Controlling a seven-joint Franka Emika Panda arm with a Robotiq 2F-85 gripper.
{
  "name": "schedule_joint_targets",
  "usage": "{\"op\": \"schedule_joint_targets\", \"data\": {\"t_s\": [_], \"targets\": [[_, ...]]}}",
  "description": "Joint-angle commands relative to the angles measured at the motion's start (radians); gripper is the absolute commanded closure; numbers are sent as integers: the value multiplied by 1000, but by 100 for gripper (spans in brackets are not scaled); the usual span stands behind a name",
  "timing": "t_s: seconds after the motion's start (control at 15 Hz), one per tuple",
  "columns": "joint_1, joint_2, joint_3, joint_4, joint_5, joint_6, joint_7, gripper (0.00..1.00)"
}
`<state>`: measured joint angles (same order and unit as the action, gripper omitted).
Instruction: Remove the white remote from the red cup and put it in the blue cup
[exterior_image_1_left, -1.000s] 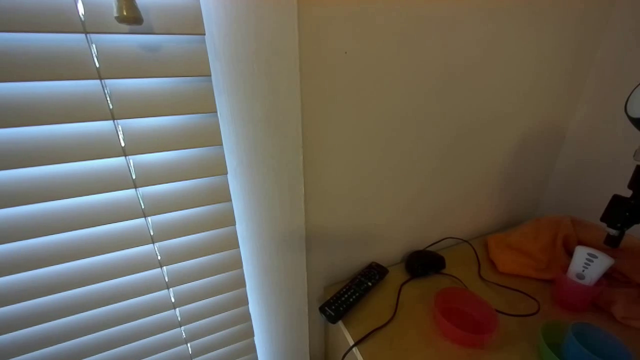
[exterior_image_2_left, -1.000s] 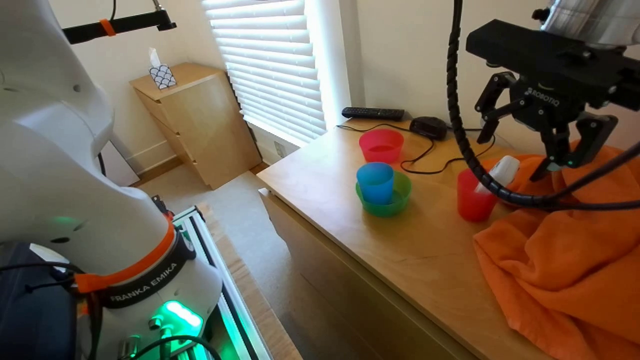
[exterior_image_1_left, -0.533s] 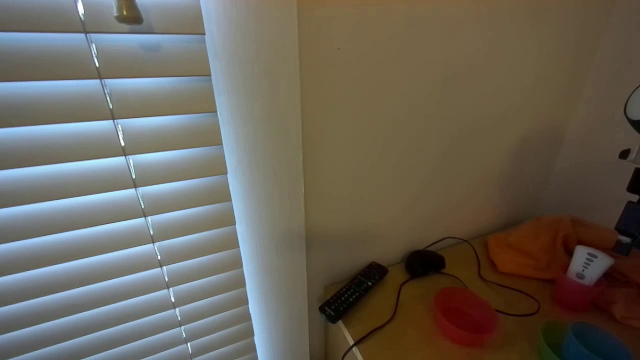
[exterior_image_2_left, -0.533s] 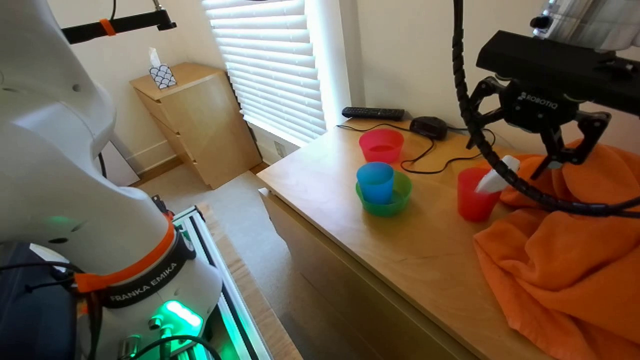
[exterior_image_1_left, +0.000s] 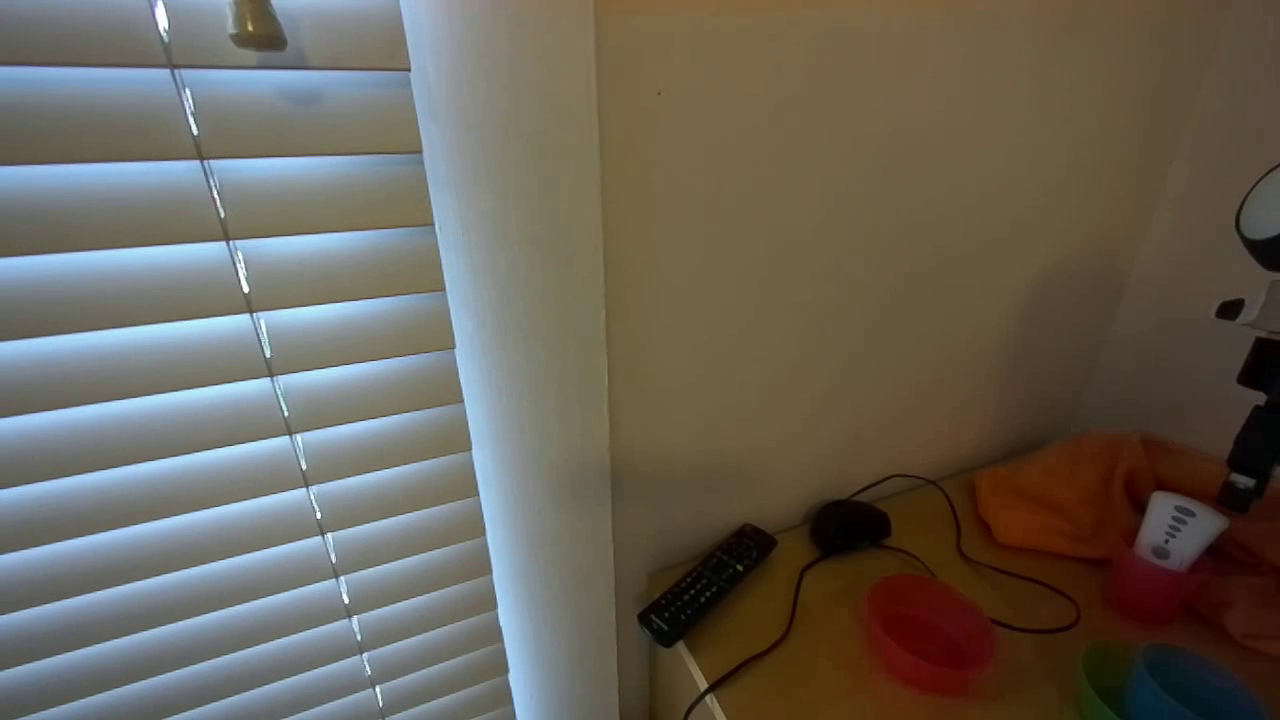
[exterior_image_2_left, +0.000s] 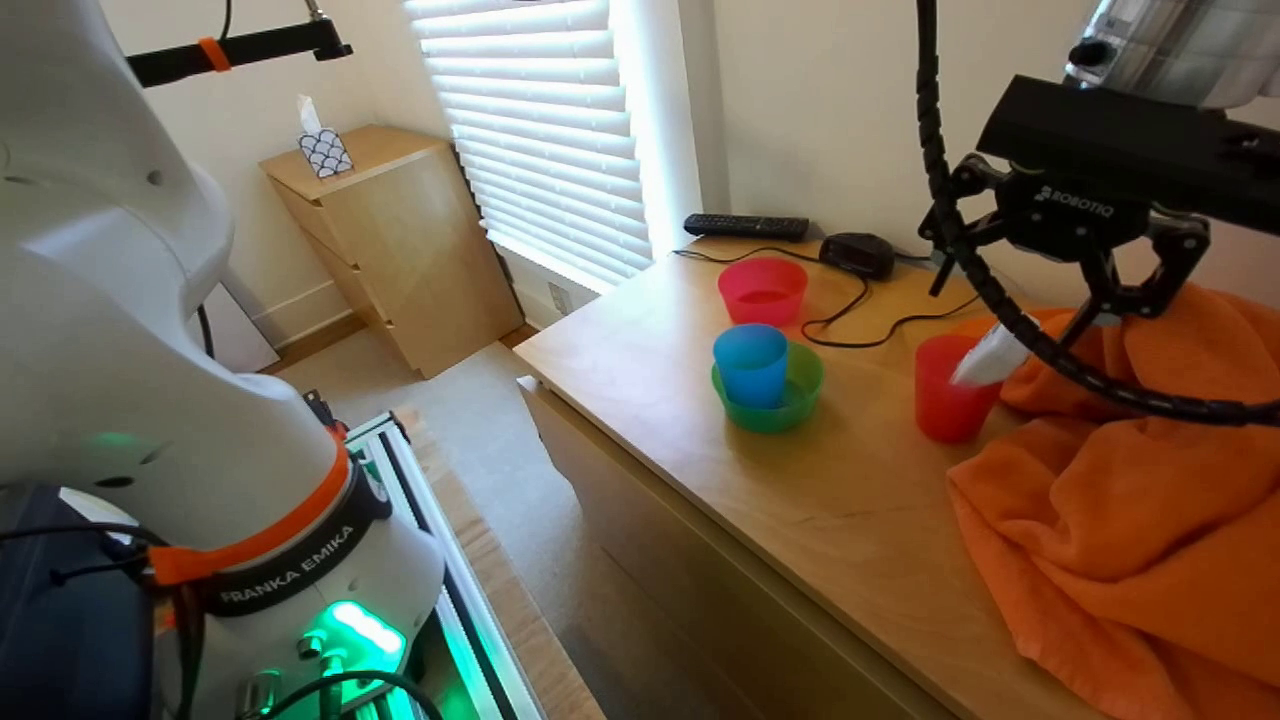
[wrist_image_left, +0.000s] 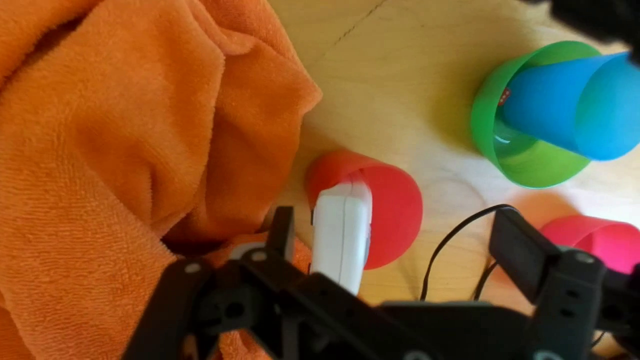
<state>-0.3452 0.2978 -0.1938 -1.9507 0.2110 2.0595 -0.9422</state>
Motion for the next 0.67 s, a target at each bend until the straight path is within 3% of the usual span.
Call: {"op": "schedule_joint_targets", "data": {"t_s": [0.0, 0.07, 0.13, 0.2, 0.33, 0.47, 0.6], "targets": [[-32, 51, 15, 41, 34, -10, -61, 8], [-33, 61, 15, 48, 32, -8, -64, 15], [-35, 74, 15, 55, 27, -9, -62, 32], [-38, 85, 16, 62, 28, -10, -63, 43], [-44, 108, 20, 77, 27, -10, -62, 51], [-47, 127, 23, 89, 22, -7, -58, 51], [-48, 145, 26, 105, 17, -1, -51, 43]]}}
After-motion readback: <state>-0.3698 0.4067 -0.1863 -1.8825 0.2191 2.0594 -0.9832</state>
